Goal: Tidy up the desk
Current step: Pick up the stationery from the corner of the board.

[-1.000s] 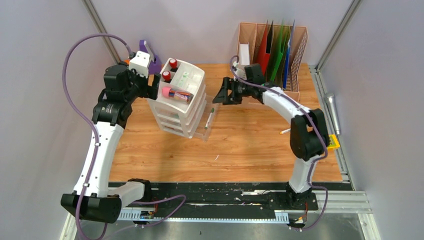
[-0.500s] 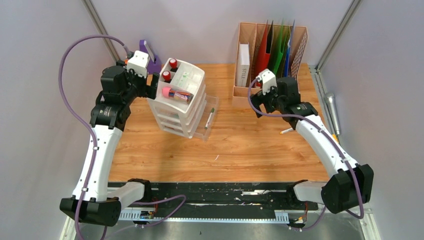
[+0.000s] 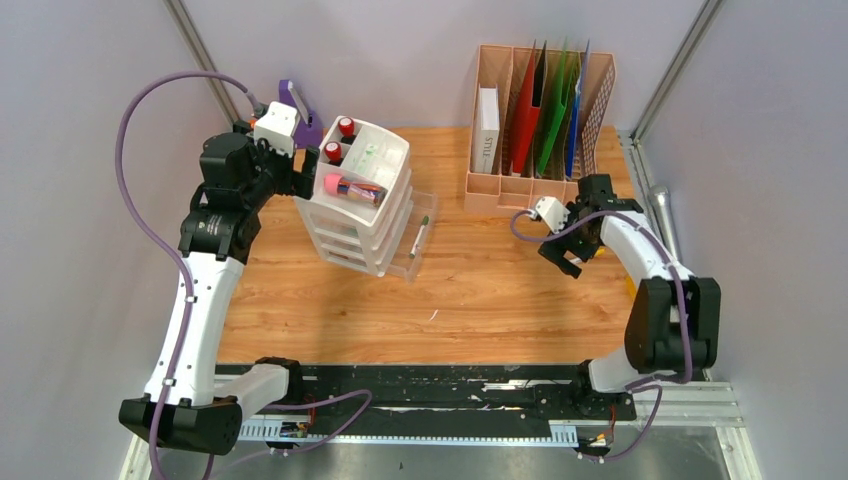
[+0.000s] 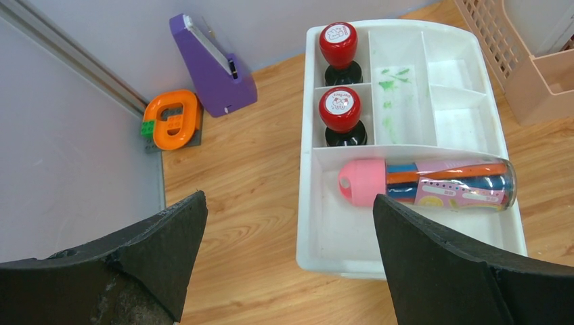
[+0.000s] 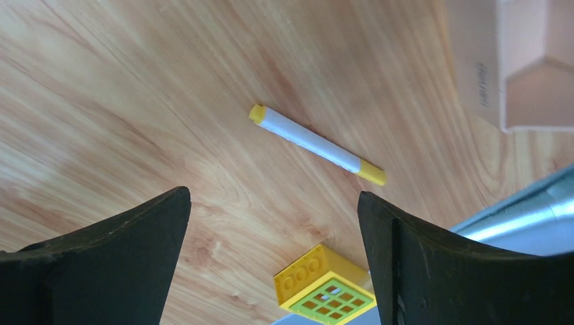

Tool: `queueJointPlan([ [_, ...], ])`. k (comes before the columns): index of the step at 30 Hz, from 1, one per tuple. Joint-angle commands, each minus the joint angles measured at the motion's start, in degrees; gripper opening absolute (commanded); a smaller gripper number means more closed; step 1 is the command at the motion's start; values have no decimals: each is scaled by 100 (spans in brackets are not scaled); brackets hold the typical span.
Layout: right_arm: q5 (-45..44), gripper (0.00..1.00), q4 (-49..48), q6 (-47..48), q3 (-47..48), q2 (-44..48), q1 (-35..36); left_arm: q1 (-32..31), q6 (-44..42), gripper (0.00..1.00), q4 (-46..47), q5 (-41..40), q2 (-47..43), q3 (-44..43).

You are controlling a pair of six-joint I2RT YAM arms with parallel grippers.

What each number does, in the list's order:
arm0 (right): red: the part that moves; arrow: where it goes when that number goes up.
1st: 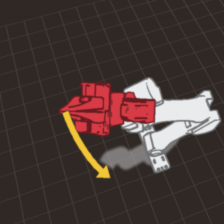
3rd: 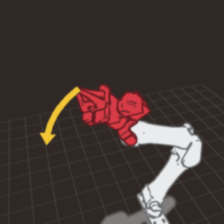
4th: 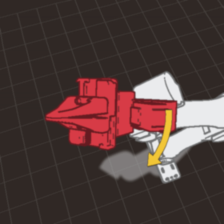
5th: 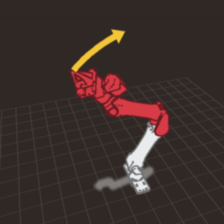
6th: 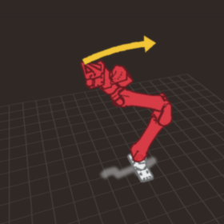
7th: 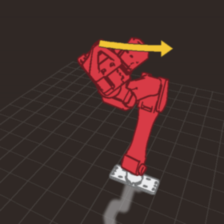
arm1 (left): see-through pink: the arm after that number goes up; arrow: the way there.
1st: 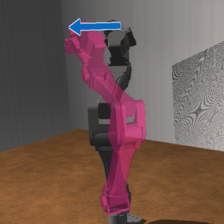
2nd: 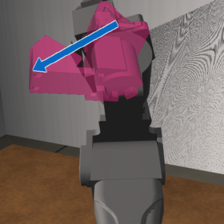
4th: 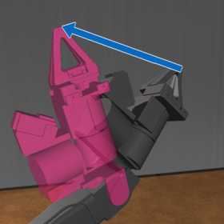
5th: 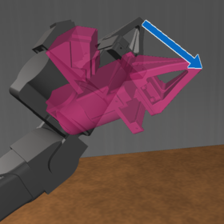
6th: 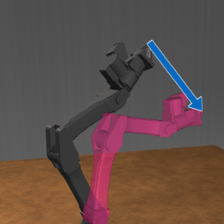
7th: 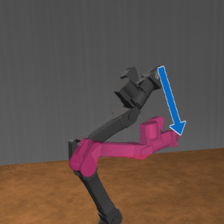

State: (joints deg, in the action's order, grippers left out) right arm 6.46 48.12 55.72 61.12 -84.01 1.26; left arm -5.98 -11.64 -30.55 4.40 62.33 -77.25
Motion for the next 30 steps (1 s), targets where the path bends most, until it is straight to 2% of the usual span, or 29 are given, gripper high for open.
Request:
queueJointPlan([
  [1, -60, 94, 121, 1106, 225, -636, -258, 26, 34, 100, 208, 66, -135, 47],
  [11, -488, 85, -388, 1783, 445, -1723, -291, 26, 0, 100, 156, -82, -45, 26],
  [24, -601, 79, -671, 2155, 398, -2035, -293, 26, 28, 100, 158, -108, 155, -75],
  [30, -577, 66, -512, 2355, 297, -2313, -293, 25, 22, 100, 159, -151, 165, -56],
])
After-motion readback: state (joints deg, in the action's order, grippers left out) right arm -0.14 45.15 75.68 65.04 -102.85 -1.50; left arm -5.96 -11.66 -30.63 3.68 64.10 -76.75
